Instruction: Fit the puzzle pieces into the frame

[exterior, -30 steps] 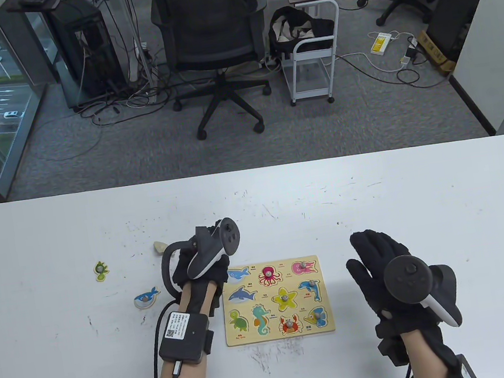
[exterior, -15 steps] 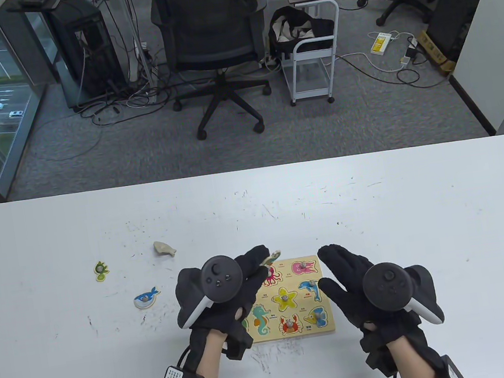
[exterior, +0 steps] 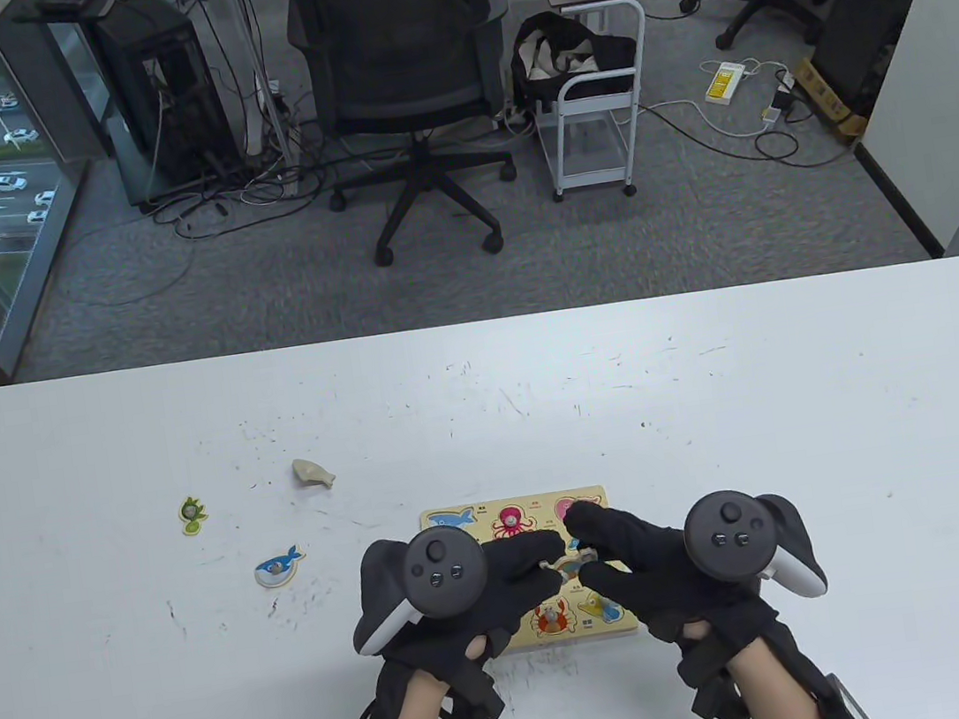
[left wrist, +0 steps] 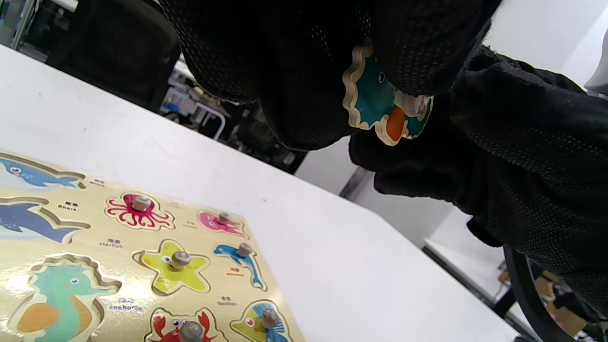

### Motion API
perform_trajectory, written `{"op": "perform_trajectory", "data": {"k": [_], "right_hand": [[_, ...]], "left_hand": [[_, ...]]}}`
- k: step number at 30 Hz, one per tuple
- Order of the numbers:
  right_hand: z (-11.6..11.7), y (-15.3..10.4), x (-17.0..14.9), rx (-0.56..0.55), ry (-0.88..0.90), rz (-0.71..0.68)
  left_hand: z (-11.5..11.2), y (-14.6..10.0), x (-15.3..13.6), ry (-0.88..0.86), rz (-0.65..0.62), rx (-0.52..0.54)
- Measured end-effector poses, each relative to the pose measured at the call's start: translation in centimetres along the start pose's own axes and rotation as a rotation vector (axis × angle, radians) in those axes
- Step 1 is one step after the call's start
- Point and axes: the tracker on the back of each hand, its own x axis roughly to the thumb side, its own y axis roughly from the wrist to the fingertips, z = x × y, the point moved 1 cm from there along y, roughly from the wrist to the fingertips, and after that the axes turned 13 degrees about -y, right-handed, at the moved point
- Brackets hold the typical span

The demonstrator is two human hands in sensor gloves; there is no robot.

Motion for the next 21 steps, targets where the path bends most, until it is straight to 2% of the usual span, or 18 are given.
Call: {"op": "perform_trajectory", "data": {"k": [8,15,21], "right_hand": [[0.7,0.5,0.3,-0.028,-0.091,0.065],[0.8,0.6,0.1,-0.018,-0.057,0.037],[0.6,0.6,-1.2,-0.058,0.042,0.078]], "left_hand": [[-0.3,0.1,-0.5,0.003,0.02,-0.022],[0.0,-0.3,-0.7,-0.023,0.042,-0.012],[1.8,-1.6,-0.4,0.047,0.053,0.126]]}}
